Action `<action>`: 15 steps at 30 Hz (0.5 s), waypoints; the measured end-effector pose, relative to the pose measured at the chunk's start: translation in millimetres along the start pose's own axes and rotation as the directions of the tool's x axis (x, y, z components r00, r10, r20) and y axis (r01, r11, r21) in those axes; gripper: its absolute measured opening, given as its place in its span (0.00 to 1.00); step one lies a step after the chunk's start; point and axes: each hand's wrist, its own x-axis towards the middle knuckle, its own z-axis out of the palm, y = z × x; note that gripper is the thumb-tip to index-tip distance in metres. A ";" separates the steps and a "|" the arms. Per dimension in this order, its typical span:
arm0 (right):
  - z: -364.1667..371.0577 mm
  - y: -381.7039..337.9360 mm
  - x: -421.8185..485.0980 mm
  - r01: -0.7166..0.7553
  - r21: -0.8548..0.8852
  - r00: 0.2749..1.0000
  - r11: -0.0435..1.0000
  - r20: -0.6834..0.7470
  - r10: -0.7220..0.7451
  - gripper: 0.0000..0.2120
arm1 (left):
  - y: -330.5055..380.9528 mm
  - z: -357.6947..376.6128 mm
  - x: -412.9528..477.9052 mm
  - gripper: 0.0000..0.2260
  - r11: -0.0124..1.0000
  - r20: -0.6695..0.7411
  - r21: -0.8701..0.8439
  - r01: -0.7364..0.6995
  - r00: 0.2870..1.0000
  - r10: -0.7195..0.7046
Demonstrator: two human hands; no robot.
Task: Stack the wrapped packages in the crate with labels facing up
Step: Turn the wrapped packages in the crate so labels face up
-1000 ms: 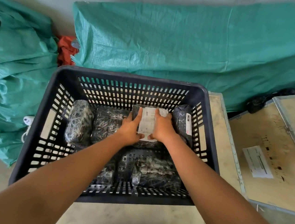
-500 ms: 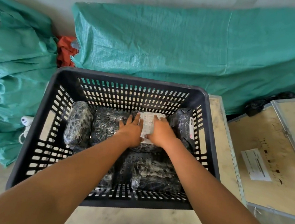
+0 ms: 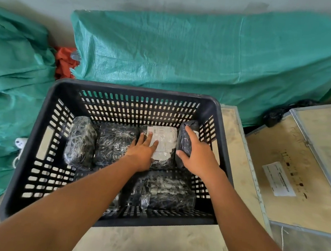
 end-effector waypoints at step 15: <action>-6.2 -1.5 11.9 0.001 0.310 0.964 0.951 -0.253 0.081 0.18 | 7.5 -30.8 -25.4 0.35 0.913 -0.352 -0.198 -0.356 0.895 0.273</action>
